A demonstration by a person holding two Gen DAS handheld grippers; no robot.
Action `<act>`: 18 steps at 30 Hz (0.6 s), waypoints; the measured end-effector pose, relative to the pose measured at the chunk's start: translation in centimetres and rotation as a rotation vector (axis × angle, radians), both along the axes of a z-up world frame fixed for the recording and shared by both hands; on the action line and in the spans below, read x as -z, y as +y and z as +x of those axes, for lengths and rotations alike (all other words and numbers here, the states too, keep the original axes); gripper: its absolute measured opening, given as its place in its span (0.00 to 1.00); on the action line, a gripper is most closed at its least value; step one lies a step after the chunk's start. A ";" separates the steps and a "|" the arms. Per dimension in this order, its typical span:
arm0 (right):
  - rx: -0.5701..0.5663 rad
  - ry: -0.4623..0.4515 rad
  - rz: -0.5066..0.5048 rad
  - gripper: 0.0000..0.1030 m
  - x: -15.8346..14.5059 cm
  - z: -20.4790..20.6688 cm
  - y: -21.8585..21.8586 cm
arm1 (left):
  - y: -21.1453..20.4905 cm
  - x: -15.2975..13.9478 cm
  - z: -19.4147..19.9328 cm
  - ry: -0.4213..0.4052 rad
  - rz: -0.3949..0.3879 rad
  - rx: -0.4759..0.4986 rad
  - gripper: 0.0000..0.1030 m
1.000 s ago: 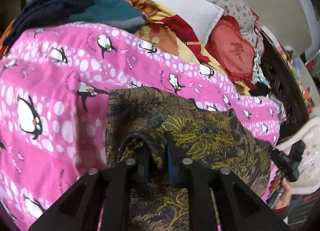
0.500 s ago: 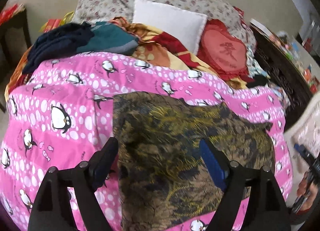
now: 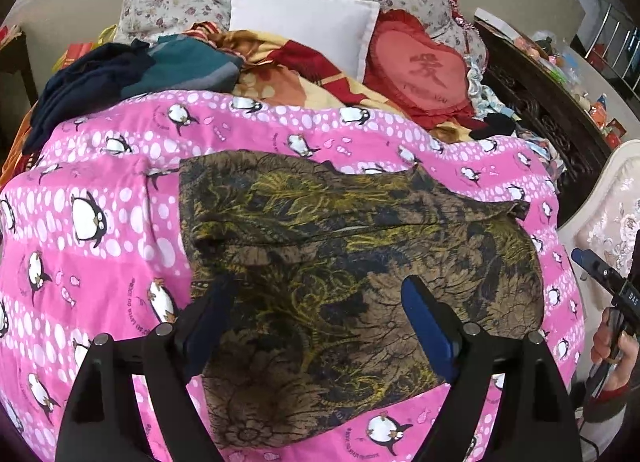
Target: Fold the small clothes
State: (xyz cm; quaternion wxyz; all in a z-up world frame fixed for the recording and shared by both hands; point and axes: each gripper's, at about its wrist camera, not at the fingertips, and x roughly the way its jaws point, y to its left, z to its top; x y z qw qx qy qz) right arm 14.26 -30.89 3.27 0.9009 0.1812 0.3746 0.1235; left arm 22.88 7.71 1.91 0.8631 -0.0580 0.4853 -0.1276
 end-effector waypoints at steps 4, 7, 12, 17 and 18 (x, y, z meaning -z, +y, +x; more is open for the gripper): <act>0.001 0.016 -0.015 0.76 0.9 0.9 0.0 | 1.8 0.3 0.0 0.008 -0.017 -0.040 0.82; 0.005 0.019 -0.029 0.76 1.5 1.4 -0.2 | 3.1 0.7 -0.3 0.017 0.009 -0.054 0.83; -0.037 0.017 -0.073 0.69 2.8 2.9 1.2 | 5.4 2.0 0.1 0.034 0.046 -0.109 0.83; -0.100 0.020 -0.095 0.63 3.7 4.0 3.6 | 5.2 3.2 1.0 0.055 0.055 -0.094 0.83; -0.106 0.010 -0.106 0.63 3.7 4.0 4.0 | 5.2 3.3 0.9 0.050 0.053 -0.087 0.83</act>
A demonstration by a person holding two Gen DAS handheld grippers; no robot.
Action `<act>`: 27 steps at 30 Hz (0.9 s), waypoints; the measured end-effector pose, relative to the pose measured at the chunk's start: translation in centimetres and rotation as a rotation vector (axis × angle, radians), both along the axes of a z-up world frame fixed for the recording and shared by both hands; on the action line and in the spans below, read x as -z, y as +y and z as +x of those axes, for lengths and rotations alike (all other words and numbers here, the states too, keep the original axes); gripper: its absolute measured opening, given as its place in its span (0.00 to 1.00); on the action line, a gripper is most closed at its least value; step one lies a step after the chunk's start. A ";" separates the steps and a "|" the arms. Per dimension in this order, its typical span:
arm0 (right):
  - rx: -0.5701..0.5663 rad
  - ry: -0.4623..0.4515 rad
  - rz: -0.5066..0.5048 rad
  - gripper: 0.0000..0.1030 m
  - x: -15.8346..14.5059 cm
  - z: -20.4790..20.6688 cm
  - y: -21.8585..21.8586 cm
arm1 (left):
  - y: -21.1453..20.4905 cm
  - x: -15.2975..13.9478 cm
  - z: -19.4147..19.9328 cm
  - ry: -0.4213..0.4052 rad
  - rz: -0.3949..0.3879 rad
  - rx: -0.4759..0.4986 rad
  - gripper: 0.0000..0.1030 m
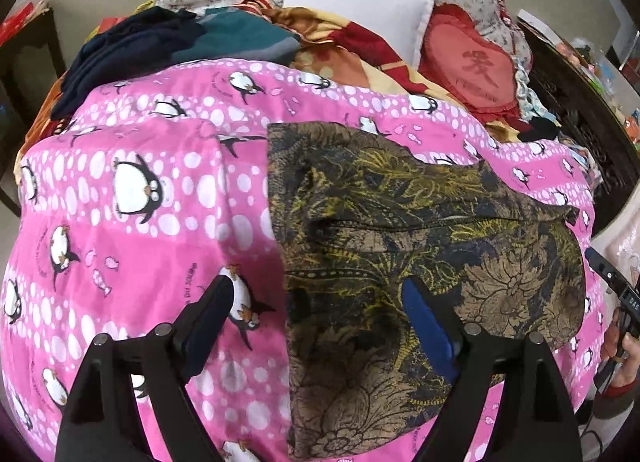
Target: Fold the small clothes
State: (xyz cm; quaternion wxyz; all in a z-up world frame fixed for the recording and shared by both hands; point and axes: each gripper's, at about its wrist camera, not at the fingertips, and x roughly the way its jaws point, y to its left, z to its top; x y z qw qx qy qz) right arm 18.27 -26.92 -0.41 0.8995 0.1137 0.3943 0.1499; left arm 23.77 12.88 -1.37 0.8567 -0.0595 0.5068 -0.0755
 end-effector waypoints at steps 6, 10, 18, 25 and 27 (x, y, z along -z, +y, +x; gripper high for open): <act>-0.184 0.020 0.167 0.67 0.0 1.0 3.8 | 1.0 1.1 0.5 0.029 -0.089 0.003 0.83; -0.209 0.002 0.142 0.69 -0.6 1.9 6.7 | 1.2 0.7 1.5 0.010 -0.171 -0.035 0.83; 0.069 0.001 0.079 0.73 -0.7 1.7 -0.8 | -0.8 -0.2 3.2 0.001 -0.181 -0.015 0.83; 0.158 0.078 0.180 0.75 0.8 3.9 -4.6 | -2.2 0.4 4.4 0.025 -0.129 -0.026 0.44; 0.153 0.110 0.231 0.74 1.6 5.1 -4.4 | -2.0 0.5 4.8 0.026 -0.112 -0.045 0.33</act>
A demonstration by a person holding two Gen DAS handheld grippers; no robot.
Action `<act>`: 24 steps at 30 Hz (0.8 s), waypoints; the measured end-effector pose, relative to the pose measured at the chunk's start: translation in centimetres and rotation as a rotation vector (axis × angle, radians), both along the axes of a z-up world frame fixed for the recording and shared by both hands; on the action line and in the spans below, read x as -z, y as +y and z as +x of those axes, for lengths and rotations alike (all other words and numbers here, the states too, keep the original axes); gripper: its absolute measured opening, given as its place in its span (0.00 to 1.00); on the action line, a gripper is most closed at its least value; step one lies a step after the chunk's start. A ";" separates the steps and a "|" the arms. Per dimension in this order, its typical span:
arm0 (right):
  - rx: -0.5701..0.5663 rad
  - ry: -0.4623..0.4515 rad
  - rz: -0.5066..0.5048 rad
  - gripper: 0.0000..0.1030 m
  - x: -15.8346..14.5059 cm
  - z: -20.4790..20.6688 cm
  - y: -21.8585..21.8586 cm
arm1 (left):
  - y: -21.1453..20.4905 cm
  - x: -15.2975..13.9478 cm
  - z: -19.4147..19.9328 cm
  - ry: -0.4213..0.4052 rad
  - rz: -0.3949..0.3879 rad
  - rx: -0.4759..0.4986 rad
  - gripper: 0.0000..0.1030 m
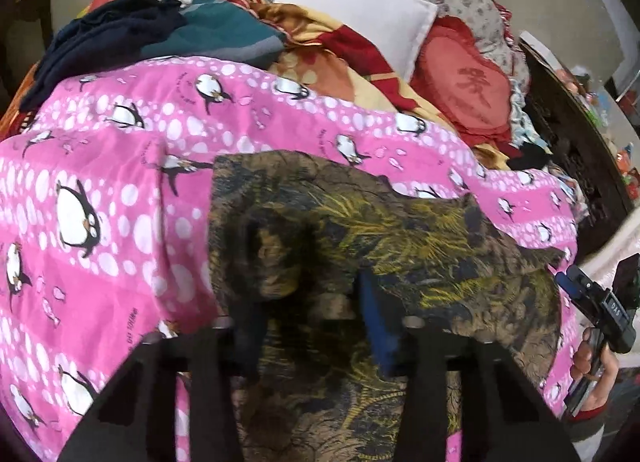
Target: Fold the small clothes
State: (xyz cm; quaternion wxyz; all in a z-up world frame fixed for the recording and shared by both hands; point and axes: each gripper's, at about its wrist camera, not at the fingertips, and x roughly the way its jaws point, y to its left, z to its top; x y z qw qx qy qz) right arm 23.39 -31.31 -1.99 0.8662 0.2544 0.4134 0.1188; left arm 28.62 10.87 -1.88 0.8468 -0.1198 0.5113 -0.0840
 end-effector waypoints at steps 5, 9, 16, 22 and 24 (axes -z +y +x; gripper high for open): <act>0.044 0.012 0.168 0.72 0.7 1.4 -0.6 | 0.7 -0.6 -0.2 -0.021 0.006 0.001 0.21; -0.009 -0.010 0.104 0.69 0.0 2.9 1.2 | 0.8 -0.9 0.2 -0.030 0.016 0.008 0.17; -0.059 -0.046 -0.011 0.04 -0.4 5.7 4.0 | 0.9 -3.0 1.5 -0.079 -0.002 0.012 0.07; 0.027 -0.057 -0.039 0.01 0.0 7.8 3.6 | 1.4 -2.2 5.8 -0.065 -0.012 -0.075 0.06; 0.069 -0.048 -0.078 0.01 0.4 8.8 3.5 | 1.7 -1.1 7.3 -0.043 0.001 -0.114 0.03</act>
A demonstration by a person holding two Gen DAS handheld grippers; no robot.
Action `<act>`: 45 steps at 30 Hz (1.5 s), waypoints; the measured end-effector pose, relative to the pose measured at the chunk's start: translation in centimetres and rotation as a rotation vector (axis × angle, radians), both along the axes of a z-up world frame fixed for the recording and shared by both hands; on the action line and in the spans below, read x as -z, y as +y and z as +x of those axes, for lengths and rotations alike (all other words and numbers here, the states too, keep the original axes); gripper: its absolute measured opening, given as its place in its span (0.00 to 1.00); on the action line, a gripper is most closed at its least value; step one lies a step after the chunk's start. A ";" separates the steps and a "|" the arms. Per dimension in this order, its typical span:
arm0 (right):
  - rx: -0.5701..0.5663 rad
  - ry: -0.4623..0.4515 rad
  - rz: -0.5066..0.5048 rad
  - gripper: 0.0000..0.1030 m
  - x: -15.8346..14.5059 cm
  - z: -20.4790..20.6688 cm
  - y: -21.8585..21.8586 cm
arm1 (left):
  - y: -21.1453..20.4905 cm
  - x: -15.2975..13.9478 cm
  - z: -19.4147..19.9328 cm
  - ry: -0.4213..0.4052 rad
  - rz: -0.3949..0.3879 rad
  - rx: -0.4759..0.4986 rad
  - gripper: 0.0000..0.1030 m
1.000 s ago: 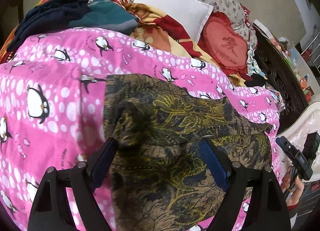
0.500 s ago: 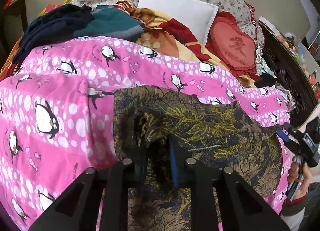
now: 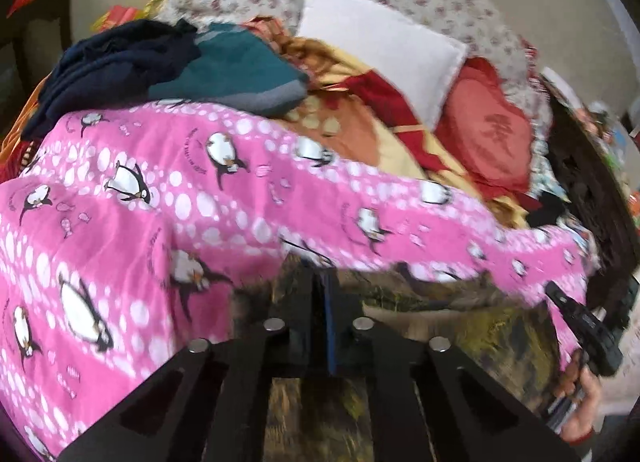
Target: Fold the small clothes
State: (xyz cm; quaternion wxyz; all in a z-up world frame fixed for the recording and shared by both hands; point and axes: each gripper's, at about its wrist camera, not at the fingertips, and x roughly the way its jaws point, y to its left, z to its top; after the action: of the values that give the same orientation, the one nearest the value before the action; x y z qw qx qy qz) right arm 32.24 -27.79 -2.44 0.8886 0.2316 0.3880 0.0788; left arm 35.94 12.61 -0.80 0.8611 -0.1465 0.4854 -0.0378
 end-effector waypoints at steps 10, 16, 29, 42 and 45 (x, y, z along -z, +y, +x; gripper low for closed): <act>-0.138 -0.027 0.028 0.80 -1.6 -4.4 0.9 | 2.1 -0.5 -3.2 0.005 -0.108 0.030 0.76; -0.199 -0.070 -0.179 0.79 -2.7 -9.3 2.9 | 3.5 0.0 -7.5 -0.007 -0.113 0.034 0.81; -0.371 -0.093 -0.201 0.71 -2.2 -7.4 12.5 | 0.8 5.0 -12.4 0.054 0.070 0.102 0.81; -0.340 -0.011 -0.203 0.51 2.0 -0.9 19.4 | 0.7 6.5 -13.2 0.062 0.042 0.120 0.85; -0.319 -0.053 -0.247 0.53 -0.1 -3.3 16.7 | 0.9 6.1 -13.8 0.063 0.011 0.123 0.85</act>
State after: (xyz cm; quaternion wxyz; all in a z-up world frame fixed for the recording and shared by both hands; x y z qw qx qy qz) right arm 28.92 -11.06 -2.33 0.8965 0.0544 0.4028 0.1764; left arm 22.12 13.56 -6.87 0.8421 -0.1128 0.5207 -0.0835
